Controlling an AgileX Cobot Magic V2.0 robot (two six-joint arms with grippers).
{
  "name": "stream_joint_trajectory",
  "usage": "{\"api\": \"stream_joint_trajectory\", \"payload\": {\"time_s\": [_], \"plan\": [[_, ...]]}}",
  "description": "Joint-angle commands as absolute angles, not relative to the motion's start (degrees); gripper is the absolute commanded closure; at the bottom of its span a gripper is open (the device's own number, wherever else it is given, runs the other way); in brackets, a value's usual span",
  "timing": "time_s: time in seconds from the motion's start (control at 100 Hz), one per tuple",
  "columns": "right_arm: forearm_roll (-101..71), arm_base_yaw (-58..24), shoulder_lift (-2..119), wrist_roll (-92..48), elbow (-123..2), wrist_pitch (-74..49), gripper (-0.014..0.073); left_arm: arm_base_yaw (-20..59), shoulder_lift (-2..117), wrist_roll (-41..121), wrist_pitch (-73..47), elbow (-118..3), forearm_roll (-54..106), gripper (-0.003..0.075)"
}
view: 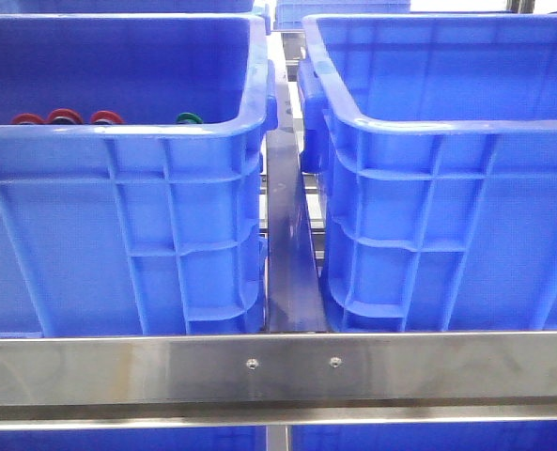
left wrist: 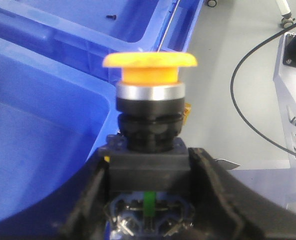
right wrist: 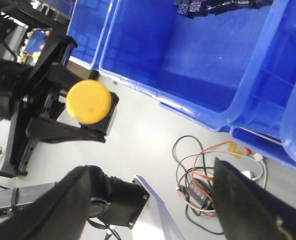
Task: Pick red and yellow buttons and place in box
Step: 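Close the right gripper on the yellow button held by the left gripper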
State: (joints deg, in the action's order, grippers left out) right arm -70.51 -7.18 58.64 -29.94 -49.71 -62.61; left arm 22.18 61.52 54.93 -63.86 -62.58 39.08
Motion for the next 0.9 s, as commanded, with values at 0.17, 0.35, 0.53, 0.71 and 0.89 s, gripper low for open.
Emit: {"api": "stream_joint_trajectory", "payload": {"time_s": [0.17,0.35,0.53,0.71,0.89], "plan": [[-75.13,-15.48,62.54,-31.38,-56.51,-56.57,0.0057,22.52,60.48,55.16,-62.39,-64.06,42.87,0.0739],[-74.34,-21.78,67.52,-31.38,-62.02,-53.84,0.0057,22.52,60.48,55.16,-62.39,-64.06,42.87,0.0739],[-74.34,-26.33,72.85,-31.38,-64.94,-51.74,0.0057,22.52,60.48,55.16,-62.84,-64.06,42.87,0.0739],[-74.34,-29.95,76.45,-31.38,-67.46,-51.24,0.0057,22.52,60.48,55.16,-63.03,-64.06,42.87,0.0739],[-74.4,-32.15,78.07,-31.38,-69.39,-51.11,0.0057,22.52,60.48,55.16,-63.03,-64.06,42.87,0.0739]]}}
